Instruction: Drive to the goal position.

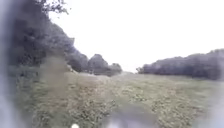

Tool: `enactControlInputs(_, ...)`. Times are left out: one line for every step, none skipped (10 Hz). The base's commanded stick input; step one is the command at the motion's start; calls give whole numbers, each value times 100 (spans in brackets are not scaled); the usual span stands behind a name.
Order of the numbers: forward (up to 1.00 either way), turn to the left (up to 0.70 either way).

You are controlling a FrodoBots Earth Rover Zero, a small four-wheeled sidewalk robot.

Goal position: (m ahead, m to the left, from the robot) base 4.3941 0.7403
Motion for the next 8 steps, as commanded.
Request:
enactControlInputs(85,-22)
enactControlInputs(85,-10)
enactControlInputs(85,1)
enactControlInputs(85,2)
enactControlInputs(60,3)
enactControlInputs(4,4)
enactControlInputs(0,4)
enactControlInputs(0,4)
